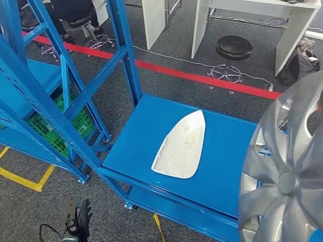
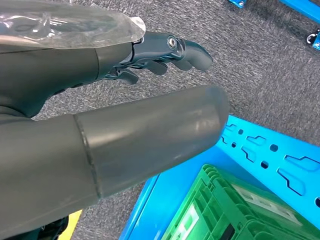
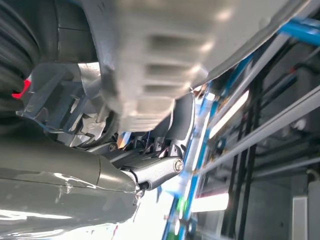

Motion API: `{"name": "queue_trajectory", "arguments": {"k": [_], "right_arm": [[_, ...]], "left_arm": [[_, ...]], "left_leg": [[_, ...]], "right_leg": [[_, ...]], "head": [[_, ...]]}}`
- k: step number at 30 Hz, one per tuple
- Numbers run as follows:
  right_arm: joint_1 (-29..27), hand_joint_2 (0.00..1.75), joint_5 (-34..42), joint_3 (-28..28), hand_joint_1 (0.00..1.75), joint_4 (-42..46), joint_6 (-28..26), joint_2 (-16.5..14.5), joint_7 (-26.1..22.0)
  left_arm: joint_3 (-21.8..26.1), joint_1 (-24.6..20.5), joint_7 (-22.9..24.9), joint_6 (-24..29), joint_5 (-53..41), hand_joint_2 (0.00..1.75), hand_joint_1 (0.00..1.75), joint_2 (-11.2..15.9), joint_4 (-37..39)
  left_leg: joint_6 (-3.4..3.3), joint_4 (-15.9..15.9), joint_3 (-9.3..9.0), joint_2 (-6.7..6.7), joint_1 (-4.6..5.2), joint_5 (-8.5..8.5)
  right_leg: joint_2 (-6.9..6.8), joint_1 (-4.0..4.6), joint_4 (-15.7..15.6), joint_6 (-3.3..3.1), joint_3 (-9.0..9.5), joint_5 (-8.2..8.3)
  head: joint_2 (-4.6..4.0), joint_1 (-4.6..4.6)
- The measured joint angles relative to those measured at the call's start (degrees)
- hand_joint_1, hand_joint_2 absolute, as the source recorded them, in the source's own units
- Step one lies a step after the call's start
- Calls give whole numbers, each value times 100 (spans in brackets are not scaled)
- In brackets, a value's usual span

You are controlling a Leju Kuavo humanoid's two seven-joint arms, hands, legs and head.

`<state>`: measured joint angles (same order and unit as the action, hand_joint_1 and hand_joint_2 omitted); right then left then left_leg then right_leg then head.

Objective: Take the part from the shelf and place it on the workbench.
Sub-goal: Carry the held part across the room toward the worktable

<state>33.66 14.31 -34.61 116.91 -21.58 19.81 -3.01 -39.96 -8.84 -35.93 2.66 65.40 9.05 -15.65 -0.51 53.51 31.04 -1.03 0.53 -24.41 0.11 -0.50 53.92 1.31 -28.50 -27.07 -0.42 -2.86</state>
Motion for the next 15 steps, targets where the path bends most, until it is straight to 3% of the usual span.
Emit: {"name": "queue_trajectory", "arguments": {"k": [6, 15], "right_arm": [[-4, 175, 645, 72, 175, -80, 460, 36, -419], [-67, 175, 668, 78, 175, -94, 571, 87, -442]], "left_arm": [[17, 19, -28, 94, 18, 0, 0, 0, 0], [25, 65, -50, 99, 26, 0, 0, 17, 0]], "left_leg": [[1, -1, 0, 1, 0, -1], [0, 2, 0, 1, 2, -2]], "right_leg": [[1, 0, 0, 0, 0, 0], [0, -1, -1, 1, 0, 0]], "head": [[0, 1], [0, 1]]}}
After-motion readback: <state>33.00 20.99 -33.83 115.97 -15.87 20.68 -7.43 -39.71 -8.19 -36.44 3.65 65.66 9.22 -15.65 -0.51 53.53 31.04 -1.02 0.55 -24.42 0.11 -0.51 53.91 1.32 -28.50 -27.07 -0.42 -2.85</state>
